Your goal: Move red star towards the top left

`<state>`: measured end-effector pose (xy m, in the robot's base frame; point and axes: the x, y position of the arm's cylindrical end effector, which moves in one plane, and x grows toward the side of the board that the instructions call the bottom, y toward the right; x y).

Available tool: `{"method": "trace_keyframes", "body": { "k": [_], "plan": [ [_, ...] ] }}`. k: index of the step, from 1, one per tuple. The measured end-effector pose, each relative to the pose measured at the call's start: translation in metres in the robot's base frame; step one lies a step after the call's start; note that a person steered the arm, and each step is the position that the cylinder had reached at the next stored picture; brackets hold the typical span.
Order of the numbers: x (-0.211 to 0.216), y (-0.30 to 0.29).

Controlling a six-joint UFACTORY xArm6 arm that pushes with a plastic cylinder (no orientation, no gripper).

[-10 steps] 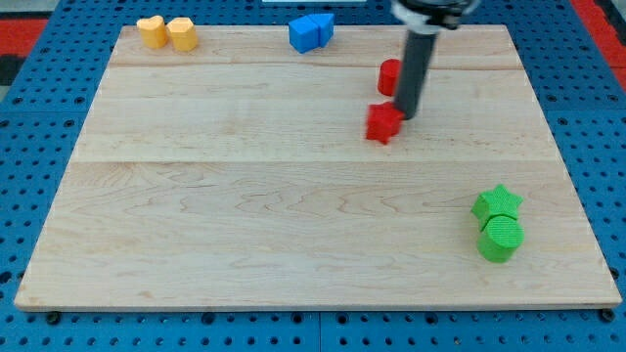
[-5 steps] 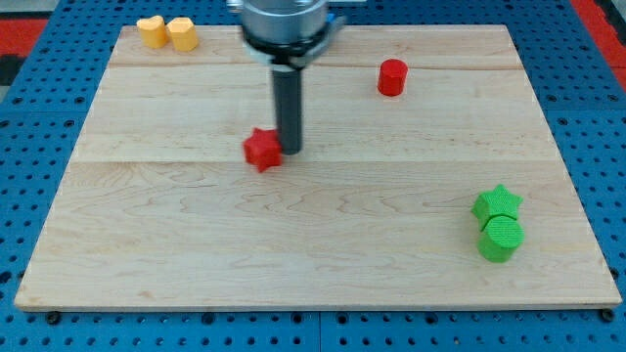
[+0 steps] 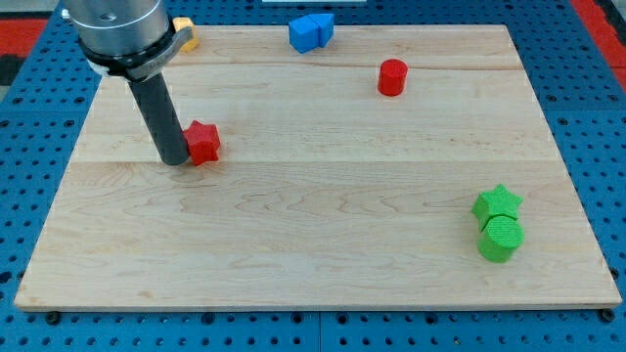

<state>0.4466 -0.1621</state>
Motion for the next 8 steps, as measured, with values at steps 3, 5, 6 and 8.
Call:
{"method": "trace_keyframes", "body": {
  "k": [3, 5, 6, 8],
  "plan": [
    [0.000, 0.039],
    [-0.056, -0.010],
    [-0.057, 0.014],
    [-0.076, 0.035]
  ]
}}
